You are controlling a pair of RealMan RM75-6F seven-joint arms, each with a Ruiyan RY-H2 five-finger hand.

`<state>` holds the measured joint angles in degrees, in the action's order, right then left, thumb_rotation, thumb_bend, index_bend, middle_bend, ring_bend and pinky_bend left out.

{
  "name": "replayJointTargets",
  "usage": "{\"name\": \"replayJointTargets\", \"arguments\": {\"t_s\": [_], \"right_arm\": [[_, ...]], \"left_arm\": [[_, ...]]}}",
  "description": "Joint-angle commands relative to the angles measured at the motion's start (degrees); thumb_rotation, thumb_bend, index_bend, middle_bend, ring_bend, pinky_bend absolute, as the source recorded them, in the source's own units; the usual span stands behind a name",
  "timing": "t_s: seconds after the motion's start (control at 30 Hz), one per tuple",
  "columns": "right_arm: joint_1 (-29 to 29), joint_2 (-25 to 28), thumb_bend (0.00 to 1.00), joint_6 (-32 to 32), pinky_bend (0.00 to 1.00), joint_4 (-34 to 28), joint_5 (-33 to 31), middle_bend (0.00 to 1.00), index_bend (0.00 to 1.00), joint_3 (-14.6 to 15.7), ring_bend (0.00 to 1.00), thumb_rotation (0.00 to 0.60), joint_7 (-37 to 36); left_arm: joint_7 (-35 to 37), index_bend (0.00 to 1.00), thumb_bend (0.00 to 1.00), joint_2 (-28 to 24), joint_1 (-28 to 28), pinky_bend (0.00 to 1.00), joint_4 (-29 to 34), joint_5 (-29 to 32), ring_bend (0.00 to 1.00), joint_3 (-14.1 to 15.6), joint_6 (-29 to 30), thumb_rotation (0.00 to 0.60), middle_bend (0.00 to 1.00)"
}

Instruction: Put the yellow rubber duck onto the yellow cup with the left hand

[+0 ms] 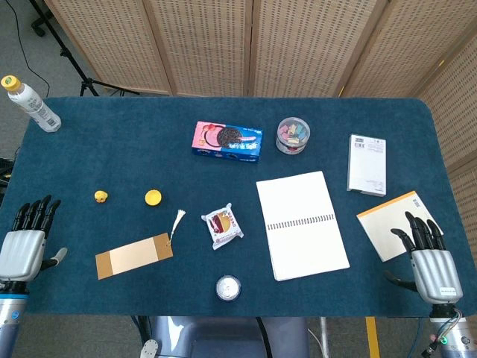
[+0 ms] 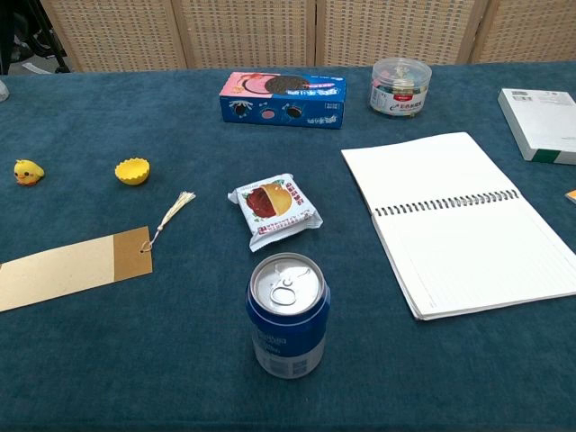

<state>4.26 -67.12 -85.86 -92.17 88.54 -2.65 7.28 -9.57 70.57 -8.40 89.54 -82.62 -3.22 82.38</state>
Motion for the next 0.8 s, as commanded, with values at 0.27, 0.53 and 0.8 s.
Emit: {"name": "replayJointTargets", "arguments": {"t_s": [0.27,0.53,0.8], "right_arm": [[-0.07,-0.02,0.0,-0.2,0.0,-0.13,0.25,0.0,0.21,0.1,0.0,0.6,0.29],[0.14,-0.12,0.0,0.24,0.0,-0.14,-0.31,0.0,0.21,-0.18,0.0,0.6,0.47],[0.05,-0.12,0.0,-0.02,0.0,-0.24,-0.02,0.0,0.21,-0.04,0.0,0.6,0.72]], "left_arm": [[0.15,0.0,0.2,0.01,0.08,0.0,-0.18,0.01,0.0,-0.03,0.1,0.6,0.0],[0.45,0.0,0.2,0.01,-0.1,0.0,-0.38,-0.07,0.0,-0.1,-0.16,0.6,0.0],[0.43,0.0,0.2,0.03,-0.11,0.0,-0.44,0.05,0.0,-0.11,-0.25,0.6,0.0]]}}
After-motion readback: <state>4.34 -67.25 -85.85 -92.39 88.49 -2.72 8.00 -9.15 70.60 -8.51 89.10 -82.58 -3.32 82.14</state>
